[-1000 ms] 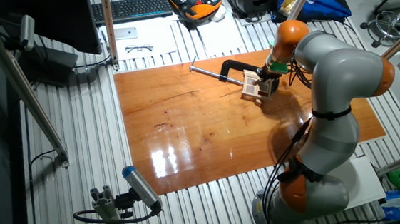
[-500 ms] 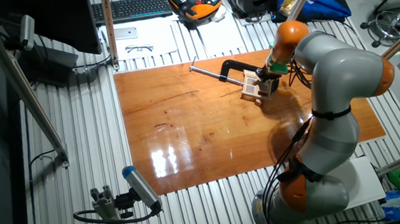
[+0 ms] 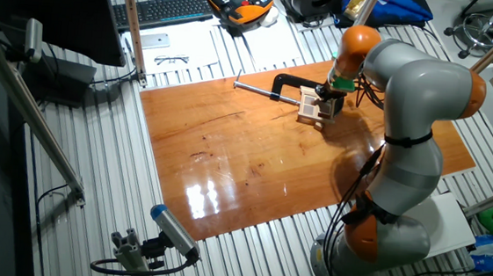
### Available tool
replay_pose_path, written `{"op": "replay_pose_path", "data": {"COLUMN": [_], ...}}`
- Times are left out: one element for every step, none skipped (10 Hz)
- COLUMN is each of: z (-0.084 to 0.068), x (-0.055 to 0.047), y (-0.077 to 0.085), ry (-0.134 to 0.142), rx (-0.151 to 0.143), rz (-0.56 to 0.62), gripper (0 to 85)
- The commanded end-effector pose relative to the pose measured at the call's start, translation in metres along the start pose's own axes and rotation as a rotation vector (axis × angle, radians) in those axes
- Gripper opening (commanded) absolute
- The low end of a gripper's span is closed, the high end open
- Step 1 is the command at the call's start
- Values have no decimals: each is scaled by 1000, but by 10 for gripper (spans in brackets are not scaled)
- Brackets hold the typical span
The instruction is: Close a sliding window
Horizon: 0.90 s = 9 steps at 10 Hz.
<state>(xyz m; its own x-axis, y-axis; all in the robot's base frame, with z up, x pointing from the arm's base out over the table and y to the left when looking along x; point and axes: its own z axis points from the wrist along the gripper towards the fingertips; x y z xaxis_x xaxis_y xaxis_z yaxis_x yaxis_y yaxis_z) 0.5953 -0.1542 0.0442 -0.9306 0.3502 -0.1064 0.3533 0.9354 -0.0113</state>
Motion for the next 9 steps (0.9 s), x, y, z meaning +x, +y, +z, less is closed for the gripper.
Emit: {"op": "replay_pose_path", "data": {"z": [1,1,1,0,-1,-1,-1,-1,-1], "x": [1,1,2,2,3,4,5,6,7], "y": [0,0,0,0,0,0,0,0,0], "ry": [2,6,11,18,22,27,34,36,39], "rx": [0,-2,-3,-3,-2,-2,-6,-7,-6], "rz": [0,1,1,2,3,3,3,3,3], "gripper": [0,0,0,0,0,0,0,0,0]}}
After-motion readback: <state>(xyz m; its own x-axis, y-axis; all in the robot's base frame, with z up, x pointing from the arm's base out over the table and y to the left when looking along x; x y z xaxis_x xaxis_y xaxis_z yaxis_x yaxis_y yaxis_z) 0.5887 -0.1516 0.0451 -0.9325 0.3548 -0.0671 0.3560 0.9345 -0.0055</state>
